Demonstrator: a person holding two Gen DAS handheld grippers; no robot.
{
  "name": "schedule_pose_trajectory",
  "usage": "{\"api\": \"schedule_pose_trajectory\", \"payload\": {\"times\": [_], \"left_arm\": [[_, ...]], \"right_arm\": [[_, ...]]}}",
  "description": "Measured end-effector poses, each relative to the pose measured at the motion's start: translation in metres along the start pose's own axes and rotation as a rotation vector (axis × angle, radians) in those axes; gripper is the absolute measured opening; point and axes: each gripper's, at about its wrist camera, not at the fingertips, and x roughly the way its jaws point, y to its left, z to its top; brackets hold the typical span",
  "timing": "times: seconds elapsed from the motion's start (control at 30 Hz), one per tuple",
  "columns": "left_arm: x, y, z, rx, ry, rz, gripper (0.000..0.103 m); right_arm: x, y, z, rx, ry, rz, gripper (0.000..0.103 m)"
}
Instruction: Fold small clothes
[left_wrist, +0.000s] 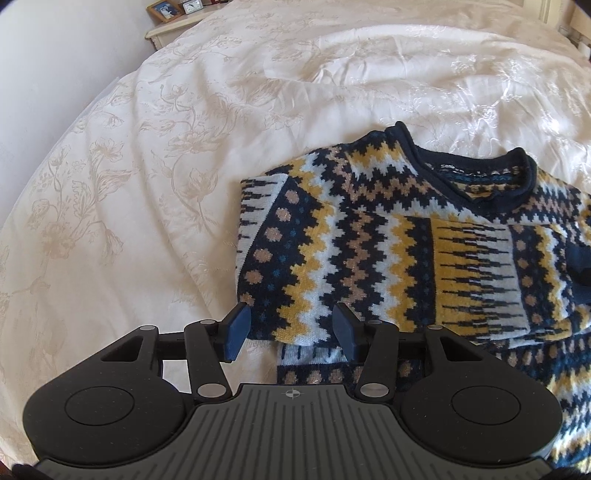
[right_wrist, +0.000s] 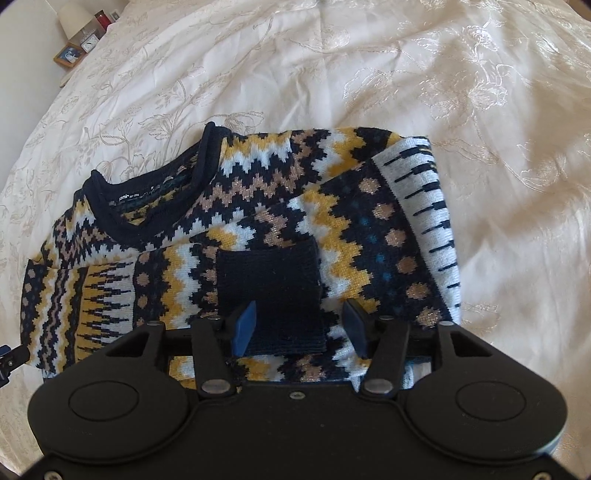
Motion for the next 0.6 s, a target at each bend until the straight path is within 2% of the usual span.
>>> {"api": "schedule_pose_trajectory", "payload": {"times": [0.03, 0.13, 0.23, 0.33, 0.4, 0.5, 0.6], "left_arm": [[0.000, 0.001, -0.001, -0.004, 0.001, 0.002, 0.048], [0.000, 0.002, -0.001, -0.010, 0.002, 0.005, 0.048], [-0.002, 0.002, 0.000, 0.000, -0.008, 0.007, 0.048], [-0.004, 0.001, 0.005, 0.014, -0.026, 0.007, 0.048], [-0.004, 0.001, 0.010, 0.013, -0.037, -0.004, 0.048], [0.001, -0.001, 0.020, 0.010, -0.045, -0.016, 0.048], [0.010, -0.007, 0.029, 0.020, -0.046, -0.015, 0.048]], "right_arm": [[0.000, 0.004, 0.000, -0.022, 0.008, -0.015, 0.016], [-0.011, 0.015, 0.000, -0.073, -0.019, -0.032, 0.014], [-0.035, 0.020, 0.004, -0.089, -0.074, -0.002, 0.012], [-0.062, 0.012, 0.011, -0.062, -0.148, 0.006, 0.011], [-0.069, 0.001, 0.017, -0.018, -0.173, -0.024, 0.011], [-0.059, -0.013, 0.022, -0.007, -0.148, -0.086, 0.011], [-0.042, -0.020, 0.024, -0.011, -0.095, -0.106, 0.011]]}}
